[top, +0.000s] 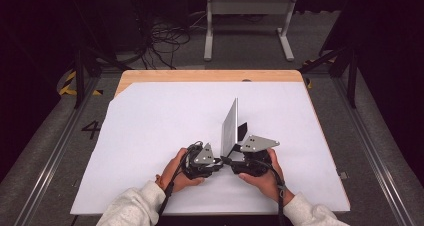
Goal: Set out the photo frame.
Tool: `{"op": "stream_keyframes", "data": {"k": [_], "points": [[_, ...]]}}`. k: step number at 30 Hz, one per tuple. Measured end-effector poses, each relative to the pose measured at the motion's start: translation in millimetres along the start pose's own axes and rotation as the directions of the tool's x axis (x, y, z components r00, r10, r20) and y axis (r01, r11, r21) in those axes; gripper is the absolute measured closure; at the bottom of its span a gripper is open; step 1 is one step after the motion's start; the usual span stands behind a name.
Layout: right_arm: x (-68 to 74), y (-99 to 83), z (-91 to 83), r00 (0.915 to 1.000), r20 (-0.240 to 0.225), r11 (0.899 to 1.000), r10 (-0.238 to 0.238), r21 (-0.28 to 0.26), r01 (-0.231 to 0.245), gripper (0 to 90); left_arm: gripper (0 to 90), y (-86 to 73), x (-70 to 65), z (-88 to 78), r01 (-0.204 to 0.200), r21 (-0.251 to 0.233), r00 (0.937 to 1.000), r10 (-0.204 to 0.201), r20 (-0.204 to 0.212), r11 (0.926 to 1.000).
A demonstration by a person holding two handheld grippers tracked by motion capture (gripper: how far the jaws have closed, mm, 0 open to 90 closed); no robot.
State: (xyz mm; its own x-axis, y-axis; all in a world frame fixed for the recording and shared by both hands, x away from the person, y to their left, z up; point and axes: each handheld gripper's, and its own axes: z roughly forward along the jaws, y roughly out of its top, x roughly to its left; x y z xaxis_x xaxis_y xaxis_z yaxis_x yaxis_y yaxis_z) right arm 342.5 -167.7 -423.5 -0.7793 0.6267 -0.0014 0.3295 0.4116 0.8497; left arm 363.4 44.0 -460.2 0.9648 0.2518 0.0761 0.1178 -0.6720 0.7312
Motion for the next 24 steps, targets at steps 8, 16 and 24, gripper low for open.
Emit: {"op": "stream_keyframes", "data": {"k": [8,16,24], "points": [[-5.5,-0.6,0.4,0.9993,0.009,0.999,0.037,-0.006,-0.037,51.5,74.5,0.9,-0.8,1.2,-0.004,0.002,0.9999,0.004,0.009,1.0000],[-6.5,-1.6,-2.7,0.9997,0.007,1.000,0.024,-0.001,-0.024,54.3,69.5,-9.5,13.7,-21.9,0.039,-0.018,0.9979,-0.040,-0.051,0.9991],[-12.2,-4.8,-9.1,0.9999,0.005,1.000,0.015,0.000,-0.015,58.2,65.4,-28.7,36.5,-42.1,0.109,-0.021,0.9858,-0.111,-0.125,0.9938]]}}
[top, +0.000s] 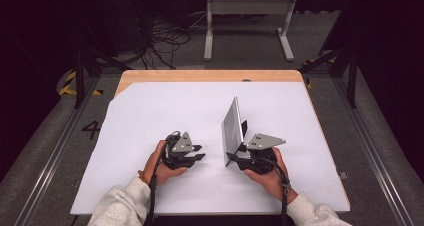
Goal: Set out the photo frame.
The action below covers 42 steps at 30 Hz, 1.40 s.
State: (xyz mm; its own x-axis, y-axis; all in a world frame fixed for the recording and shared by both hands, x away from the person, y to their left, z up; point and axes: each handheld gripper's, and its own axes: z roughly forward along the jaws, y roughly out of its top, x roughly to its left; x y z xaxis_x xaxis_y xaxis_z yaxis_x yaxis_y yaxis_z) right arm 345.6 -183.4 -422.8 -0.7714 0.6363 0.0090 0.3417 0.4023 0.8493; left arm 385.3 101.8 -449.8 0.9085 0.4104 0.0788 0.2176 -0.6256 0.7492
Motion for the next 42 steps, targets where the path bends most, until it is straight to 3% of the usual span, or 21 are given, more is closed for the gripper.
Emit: {"op": "stream_keyframes", "data": {"k": [2,7,12,19,23,42], "points": [[0.6,-0.6,-0.7,1.0000,0.007,1.000,0.000,-0.002,0.000,58.9,62.3,-2.3,3.6,-2.1,0.004,0.003,0.9997,-0.004,-0.024,1.0000],[1.5,-1.3,-0.8,0.9999,0.013,1.000,0.010,-0.007,-0.009,58.8,57.4,-2.8,4.3,-1.9,0.005,0.004,0.9993,-0.004,-0.037,1.0000],[2.7,-0.8,1.5,0.9988,0.038,0.999,0.030,-0.014,-0.029,49.1,51.6,-2.1,3.8,-1.8,0.008,-0.001,0.9988,-0.008,-0.049,1.0000],[5.1,0.9,6.8,0.9980,0.051,0.999,0.036,-0.019,-0.035,48.7,47.5,-1.0,2.9,-1.5,0.014,-0.005,0.9989,-0.014,-0.045,0.9999],[3.6,0.2,9.6,0.9969,0.063,0.999,0.046,-0.018,-0.045,52.8,45.9,-0.6,2.5,-1.3,0.015,-0.007,0.9991,-0.015,-0.040,0.9999],[-10.7,-4.4,0.0,0.9980,-0.005,0.998,0.063,-0.009,-0.063,63.7,40.0,-0.5,3.6,-3.5,0.019,-0.013,0.9988,-0.020,-0.045,0.9997]]}}
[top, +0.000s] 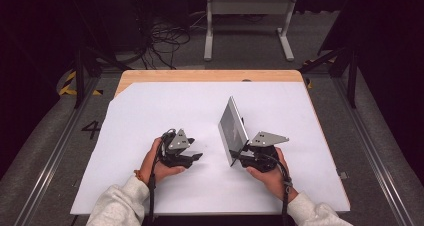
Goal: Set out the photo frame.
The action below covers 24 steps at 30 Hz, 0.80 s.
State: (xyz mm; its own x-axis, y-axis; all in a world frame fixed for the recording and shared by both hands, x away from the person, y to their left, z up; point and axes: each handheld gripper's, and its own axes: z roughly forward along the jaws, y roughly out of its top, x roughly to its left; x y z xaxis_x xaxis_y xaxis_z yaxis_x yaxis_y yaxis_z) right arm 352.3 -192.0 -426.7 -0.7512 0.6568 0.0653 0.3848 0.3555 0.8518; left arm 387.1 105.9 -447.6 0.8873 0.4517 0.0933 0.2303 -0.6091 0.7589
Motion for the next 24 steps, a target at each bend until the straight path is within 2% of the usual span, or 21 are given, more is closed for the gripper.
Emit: {"op": "stream_keyframes", "data": {"k": [10,14,24], "points": [[-8.8,-1.3,-3.8,0.9987,-0.052,1.000,-0.005,0.002,0.006,71.4,37.3,0.3,0.1,0.0,0.004,0.006,1.0000,-0.004,-0.005,1.0000],[-12.6,-2.0,-5.0,0.9969,-0.078,1.000,-0.008,-0.001,0.008,76.3,37.0,0.7,0.3,0.2,0.005,0.002,1.0000,-0.005,-0.005,1.0000],[-17.9,-2.6,-7.2,0.9910,-0.133,1.000,-0.019,0.002,0.019,81.2,35.6,2.0,2.0,1.2,0.015,-0.003,0.9999,-0.015,-0.006,0.9999]]}}
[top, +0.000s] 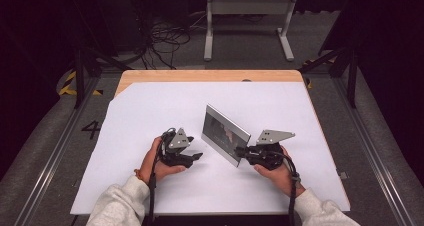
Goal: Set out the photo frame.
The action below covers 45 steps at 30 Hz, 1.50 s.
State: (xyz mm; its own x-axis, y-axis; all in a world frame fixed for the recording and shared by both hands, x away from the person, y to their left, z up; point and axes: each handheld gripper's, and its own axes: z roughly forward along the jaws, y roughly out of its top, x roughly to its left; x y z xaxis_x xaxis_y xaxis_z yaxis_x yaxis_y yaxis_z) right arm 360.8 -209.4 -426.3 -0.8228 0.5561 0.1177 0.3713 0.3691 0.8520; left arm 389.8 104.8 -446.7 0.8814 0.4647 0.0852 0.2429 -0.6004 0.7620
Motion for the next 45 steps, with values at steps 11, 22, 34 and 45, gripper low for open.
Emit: {"op": "stream_keyframes", "data": {"k": [11,22,34,45], "points": [[-3.9,-1.0,-2.7,0.9998,-0.019,1.000,0.000,0.004,0.000,82.8,29.5,14.5,10.4,18.2,0.055,-0.025,0.9985,-0.055,0.006,0.9982],[-2.6,-1.3,-3.3,0.9998,-0.006,1.000,-0.017,0.006,0.017,82.7,25.7,16.8,21.3,32.4,0.082,-0.036,0.9956,-0.080,0.048,0.9960],[-1.7,-0.9,-3.1,0.9994,0.003,0.999,-0.034,0.011,0.034,82.3,25.2,21.0,16.6,39.9,0.056,-0.015,0.9964,-0.055,0.064,0.9983],[-1.3,-1.0,-3.1,0.9992,0.003,0.999,-0.041,0.014,0.041,82.1,28.0,29.9,19.0,40.1,0.068,-0.045,0.9933,-0.063,0.097,0.9967]]}}
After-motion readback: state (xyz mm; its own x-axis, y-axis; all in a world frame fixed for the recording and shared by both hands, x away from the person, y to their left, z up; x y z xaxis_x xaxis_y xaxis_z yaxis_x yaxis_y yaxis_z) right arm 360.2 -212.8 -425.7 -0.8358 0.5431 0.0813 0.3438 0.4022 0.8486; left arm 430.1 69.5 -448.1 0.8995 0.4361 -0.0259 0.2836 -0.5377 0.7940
